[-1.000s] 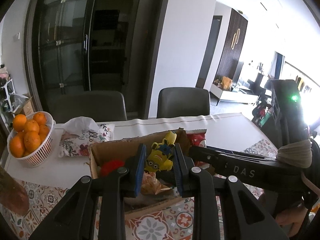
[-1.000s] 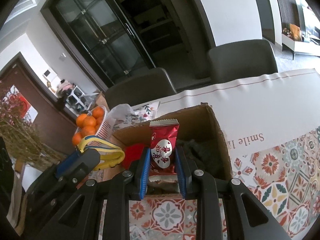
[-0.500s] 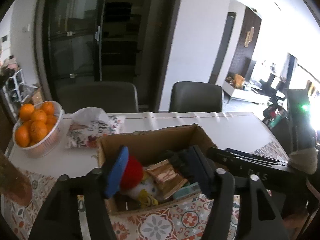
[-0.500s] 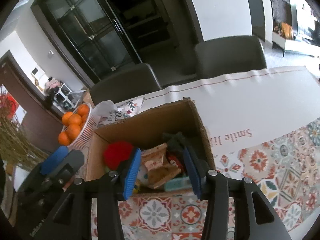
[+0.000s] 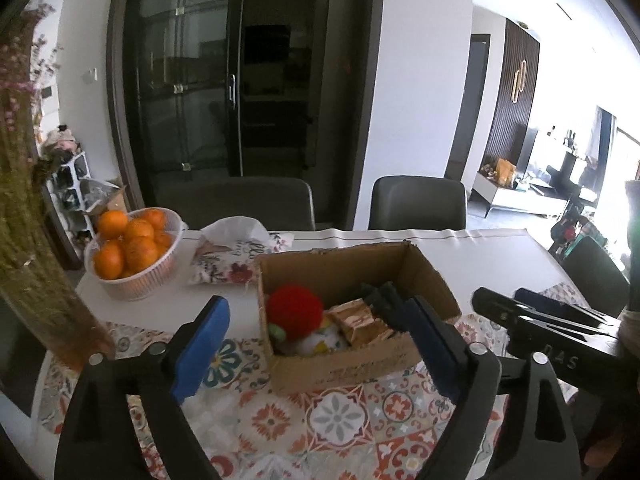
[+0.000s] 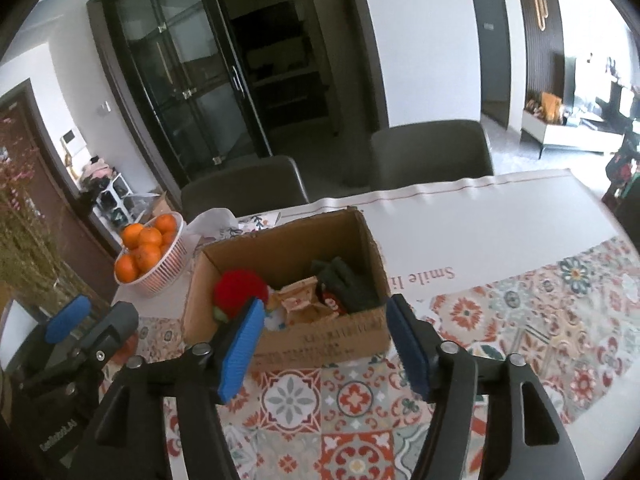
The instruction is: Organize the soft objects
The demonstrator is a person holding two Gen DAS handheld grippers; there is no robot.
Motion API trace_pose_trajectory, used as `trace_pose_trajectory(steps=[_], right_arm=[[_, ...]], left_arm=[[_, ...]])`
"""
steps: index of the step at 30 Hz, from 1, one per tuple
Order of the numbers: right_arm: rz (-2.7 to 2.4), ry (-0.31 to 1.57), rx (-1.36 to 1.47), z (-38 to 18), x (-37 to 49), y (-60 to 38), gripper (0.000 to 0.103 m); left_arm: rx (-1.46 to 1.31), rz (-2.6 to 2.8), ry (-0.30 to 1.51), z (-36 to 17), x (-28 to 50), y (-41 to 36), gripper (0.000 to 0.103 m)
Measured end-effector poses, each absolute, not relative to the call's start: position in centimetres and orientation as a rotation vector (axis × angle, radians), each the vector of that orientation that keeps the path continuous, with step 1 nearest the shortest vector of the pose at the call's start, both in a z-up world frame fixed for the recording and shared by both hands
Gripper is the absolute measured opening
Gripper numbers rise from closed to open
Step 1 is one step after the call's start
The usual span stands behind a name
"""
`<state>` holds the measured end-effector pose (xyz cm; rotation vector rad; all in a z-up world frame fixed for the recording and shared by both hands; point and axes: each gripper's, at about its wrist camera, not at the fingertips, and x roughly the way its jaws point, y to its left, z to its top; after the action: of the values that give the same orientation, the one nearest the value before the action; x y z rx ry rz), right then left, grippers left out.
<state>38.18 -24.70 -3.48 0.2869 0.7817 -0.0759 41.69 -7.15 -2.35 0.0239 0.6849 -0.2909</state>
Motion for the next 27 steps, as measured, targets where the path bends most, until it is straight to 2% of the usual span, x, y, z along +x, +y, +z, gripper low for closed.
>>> trace_pose_trajectory(steps=[13, 27], right_arm=[[-0.189, 0.707, 0.233, -1.4, 29.6, -22.7, 0.083], [-0.201, 0.624, 0.164, 1.1, 20.8, -22.0, 0.087]], left_arm=[[0.08, -0.271, 0.633, -0.1, 35.1, -4.8, 0.103], [0.086, -0.221, 0.569, 1.5, 27.2, -3.6, 0.103]])
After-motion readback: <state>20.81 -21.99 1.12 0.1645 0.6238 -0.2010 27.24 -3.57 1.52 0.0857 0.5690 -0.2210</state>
